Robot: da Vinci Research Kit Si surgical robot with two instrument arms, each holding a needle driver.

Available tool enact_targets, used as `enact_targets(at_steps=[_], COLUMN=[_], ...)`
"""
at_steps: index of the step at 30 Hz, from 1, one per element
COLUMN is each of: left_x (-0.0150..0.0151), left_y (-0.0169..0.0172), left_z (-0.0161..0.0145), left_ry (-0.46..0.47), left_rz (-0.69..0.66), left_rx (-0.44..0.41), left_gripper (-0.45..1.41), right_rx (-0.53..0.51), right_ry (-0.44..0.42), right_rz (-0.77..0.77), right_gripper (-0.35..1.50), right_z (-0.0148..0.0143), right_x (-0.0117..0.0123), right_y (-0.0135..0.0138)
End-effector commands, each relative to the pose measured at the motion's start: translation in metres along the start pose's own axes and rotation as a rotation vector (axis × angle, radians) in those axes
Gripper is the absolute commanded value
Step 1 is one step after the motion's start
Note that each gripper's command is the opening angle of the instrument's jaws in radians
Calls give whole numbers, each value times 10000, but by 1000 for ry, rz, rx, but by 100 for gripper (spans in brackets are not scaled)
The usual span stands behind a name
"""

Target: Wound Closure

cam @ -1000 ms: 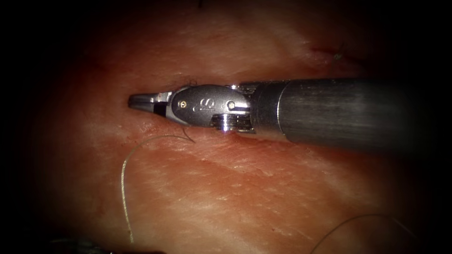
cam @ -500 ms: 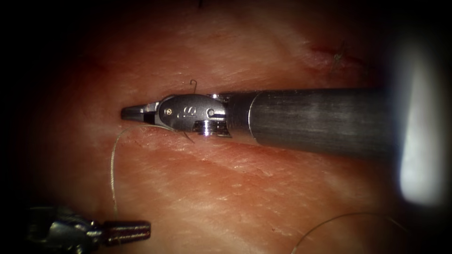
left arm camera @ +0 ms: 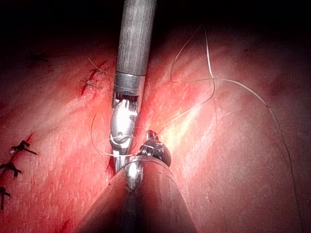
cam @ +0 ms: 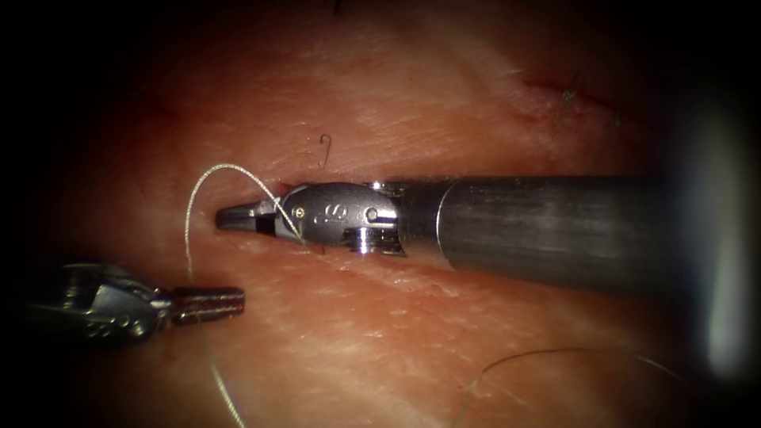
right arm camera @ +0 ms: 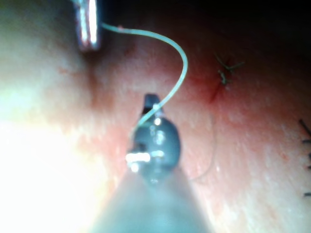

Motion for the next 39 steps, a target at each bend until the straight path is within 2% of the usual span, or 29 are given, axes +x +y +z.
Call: enact_targets(at_steps=[1, 4, 9, 13, 17, 25, 35, 39], left_x=[-6, -22, -46, -58, -67, -77, -73, -69], left_y=[3, 5, 7, 0, -1, 24, 24, 25], left_z=[11, 22, 33, 38, 51, 83, 86, 93], left_ry=[-4, -22, -37, -46, -59, -57, -58, -50], left_rz=[0, 11, 22, 17, 19, 19, 11, 9], left_rx=[-5, -18, -22, -17, -9, -49, -51, -55], left_gripper=[-45, -45, -45, -45, -45, -45, -45, -45], right_rx=[-7, -25, -19, -18, -36, -111, -139, -164], right_ry=[12, 48, 47, 50, 81, 115, 119, 150], right_rz=[1, 14, 9, 18, 23, 42, 47, 52], right_gripper=[-35, -35, -35, -35, -35, -35, -35, -35], right_z=[5, 1, -1, -1, -3, -14, -11, -11], right_x=[-5, -7, -17, -25, -23, -9, 0, 2], right_y=[1, 1, -7, -12, -13, -1, -5, 0])
